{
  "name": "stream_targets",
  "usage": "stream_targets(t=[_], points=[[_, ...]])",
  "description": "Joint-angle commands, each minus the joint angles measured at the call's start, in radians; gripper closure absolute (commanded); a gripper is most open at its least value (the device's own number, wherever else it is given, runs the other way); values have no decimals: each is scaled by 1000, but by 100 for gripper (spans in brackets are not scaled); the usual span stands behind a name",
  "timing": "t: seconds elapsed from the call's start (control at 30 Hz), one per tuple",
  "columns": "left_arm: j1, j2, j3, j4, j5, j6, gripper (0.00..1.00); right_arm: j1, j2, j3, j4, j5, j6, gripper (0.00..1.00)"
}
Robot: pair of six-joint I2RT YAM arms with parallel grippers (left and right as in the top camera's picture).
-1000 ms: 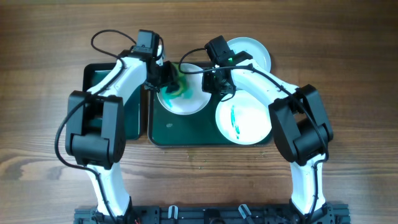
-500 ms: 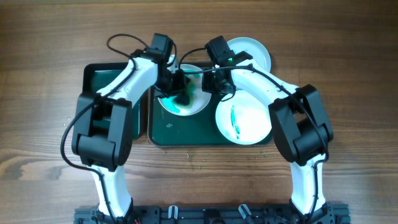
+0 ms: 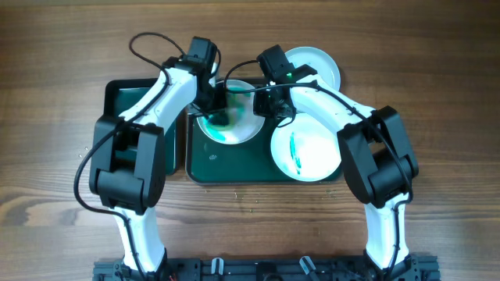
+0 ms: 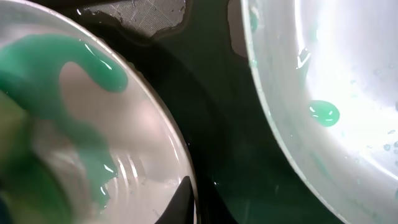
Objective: Clean dirty plates on tray and stack at the side
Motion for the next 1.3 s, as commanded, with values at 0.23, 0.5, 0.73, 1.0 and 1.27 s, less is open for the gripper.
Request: stream_targets(t=[0.23, 0.5, 0.73, 1.0, 1.27], points=[[-34, 13, 29, -80, -320, -61, 96, -5, 38, -43, -6, 64, -11, 96], [14, -27, 204, -182, 147, -61, 96, -5, 37, -43, -11, 27, -45, 96], [108, -134, 343, -314, 179, -61, 96, -5, -18, -41, -63, -16, -135, 96], [160, -188, 343, -372, 83, -60, 96, 23, -221, -41, -155, 178, -180, 96], [160, -187, 341, -382, 58, -60, 96, 217, -385, -41, -304, 746, -161, 96]])
